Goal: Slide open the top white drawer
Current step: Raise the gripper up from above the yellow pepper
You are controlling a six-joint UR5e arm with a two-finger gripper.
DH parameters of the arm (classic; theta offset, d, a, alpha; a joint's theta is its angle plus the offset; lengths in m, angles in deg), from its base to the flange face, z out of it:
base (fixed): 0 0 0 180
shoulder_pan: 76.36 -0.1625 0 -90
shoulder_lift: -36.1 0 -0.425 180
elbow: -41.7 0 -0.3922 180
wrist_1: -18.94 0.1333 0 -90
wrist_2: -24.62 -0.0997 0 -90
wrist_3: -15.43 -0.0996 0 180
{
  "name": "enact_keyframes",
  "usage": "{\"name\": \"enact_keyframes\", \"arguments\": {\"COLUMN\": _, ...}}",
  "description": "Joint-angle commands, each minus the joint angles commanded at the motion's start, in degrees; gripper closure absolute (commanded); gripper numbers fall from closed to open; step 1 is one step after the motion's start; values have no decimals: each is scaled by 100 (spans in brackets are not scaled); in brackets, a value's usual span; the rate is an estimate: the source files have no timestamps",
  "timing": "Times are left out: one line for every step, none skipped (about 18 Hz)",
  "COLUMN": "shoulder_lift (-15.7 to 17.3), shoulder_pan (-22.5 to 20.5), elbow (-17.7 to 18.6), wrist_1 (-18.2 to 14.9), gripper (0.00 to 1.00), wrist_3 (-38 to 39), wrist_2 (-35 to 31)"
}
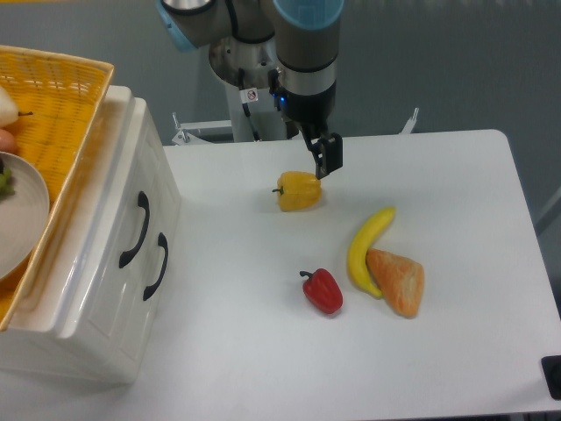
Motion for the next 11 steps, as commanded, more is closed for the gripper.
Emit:
{"name": "enact_keyframes", "arguments": {"shoulder_lift": 0, "shoulder_pan": 9, "elbow": 0, "wrist_1": 0, "gripper": 0, "wrist_3": 1, "wrist_2": 0}}
{"name": "enact_keyframes", "arguments": {"shoulder_lift": 0, "shoulder_pan": 17, "elbow": 0, "wrist_1": 0, "gripper": 0, "wrist_3": 1, "wrist_2": 0}}
{"name": "enact_keyframes", "arguments": {"shoulder_lift": 0, "shoulder_pan": 26, "elbow": 0, "wrist_1": 0, "gripper": 0, "wrist_3": 10, "wrist_2": 0}}
{"name": "enact_keyframes", "arguments": {"shoulder_lift": -17, "shoulder_pan": 26, "elbow": -17, "wrist_1": 0, "gripper": 0, "wrist_3": 18, "wrist_2": 9}}
{"name": "enact_keyframes", "arguments": {"shoulder_lift": -26, "shoulder_pan": 44, "elbow": -26, "wrist_1": 0, "gripper": 0, "wrist_3": 18, "wrist_2": 9}}
{"name": "enact_keyframes", "arguments": {"shoulder_lift": -35, "shoulder_pan": 79, "elbow": -61, "wrist_1": 0, "gripper": 0, "wrist_3": 27, "wrist_2": 0}}
{"name": "enact_keyframes", "arguments": {"shoulder_lift": -35, "shoulder_pan": 88, "elbow": -44, "wrist_1": -9, "gripper": 0, "wrist_3": 27, "wrist_2": 9}}
{"name": "enact_keyframes", "arguments": {"shoulder_lift": -35, "shoulder_pan": 97, "elbow": -35, "wrist_1": -9, "gripper": 0, "wrist_3": 27, "wrist_2": 9}}
{"name": "enact_keyframes", "arguments": {"shoulder_lift": -35, "shoulder_pan": 105, "elbow": -18, "wrist_1": 0, "gripper": 0, "wrist_3": 36, "wrist_2": 9}}
{"name": "enact_keyframes", "arguments": {"shoulder_lift": -35, "shoulder_pan": 123, "elbow": -18, "wrist_1": -9, "gripper": 0, "wrist_3": 62, "wrist_2": 18}}
{"name": "enact_keyframes", "arguments": {"shoulder_lift": -44, "shoulder_pan": 140, "elbow": 17, "wrist_1": -9, "gripper": 0, "wrist_3": 228, "wrist_2": 52}}
